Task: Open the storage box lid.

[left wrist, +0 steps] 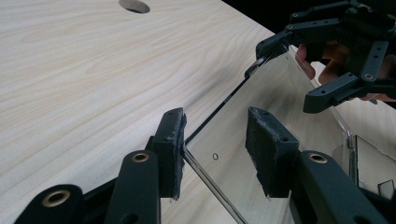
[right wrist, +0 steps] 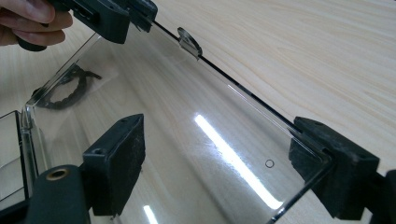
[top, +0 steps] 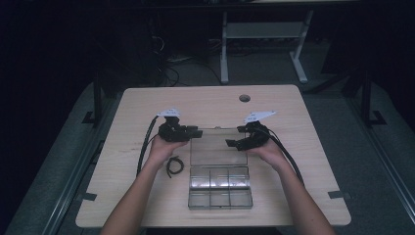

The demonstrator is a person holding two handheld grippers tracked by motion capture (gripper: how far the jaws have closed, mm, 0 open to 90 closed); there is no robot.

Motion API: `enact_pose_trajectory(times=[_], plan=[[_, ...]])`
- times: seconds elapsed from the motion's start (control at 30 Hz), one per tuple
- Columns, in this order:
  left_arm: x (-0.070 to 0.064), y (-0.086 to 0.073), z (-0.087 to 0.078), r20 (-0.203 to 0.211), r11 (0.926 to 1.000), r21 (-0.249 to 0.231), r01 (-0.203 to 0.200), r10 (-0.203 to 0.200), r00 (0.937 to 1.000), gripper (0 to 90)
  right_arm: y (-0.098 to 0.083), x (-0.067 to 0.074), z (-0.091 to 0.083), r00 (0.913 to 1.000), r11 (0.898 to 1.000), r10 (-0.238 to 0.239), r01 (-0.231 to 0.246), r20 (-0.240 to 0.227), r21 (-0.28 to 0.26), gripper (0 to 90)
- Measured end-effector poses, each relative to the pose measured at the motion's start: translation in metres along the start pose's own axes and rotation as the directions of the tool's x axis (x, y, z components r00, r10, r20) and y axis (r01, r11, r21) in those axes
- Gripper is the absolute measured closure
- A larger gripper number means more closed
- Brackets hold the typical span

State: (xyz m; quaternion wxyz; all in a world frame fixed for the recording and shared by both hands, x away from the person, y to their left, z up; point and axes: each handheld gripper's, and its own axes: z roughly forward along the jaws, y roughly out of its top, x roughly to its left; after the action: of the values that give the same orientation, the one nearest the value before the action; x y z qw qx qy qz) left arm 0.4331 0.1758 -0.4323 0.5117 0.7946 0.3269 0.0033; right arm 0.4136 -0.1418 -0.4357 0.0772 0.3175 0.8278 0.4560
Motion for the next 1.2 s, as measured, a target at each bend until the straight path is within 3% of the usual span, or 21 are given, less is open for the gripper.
enact_pose_trajectory(times=[0.33, 0.67, 1.2], plan=[[0.003, -0.005, 0.005, 0.005, 0.9996, 0.028, 0.008, -0.008, 1.0000, 55.0, -0.005, -0.004, 0.004, 0.9994, 0.999, 0.032, -0.032, -0.015, 0.009, 18.0], [0.004, -0.008, 0.009, 0.007, 0.9979, 0.064, -0.009, 0.008, 0.9999, 51.7, -0.009, -0.006, 0.007, 0.9989, 0.999, 0.045, -0.044, -0.016, 0.019, 18.5], [0.010, -0.015, 0.016, 0.024, 0.9943, 0.102, 0.030, -0.033, 0.9992, 49.3, -0.015, -0.011, 0.013, 0.9942, 0.994, 0.100, -0.098, -0.040, 0.046, 18.7]])
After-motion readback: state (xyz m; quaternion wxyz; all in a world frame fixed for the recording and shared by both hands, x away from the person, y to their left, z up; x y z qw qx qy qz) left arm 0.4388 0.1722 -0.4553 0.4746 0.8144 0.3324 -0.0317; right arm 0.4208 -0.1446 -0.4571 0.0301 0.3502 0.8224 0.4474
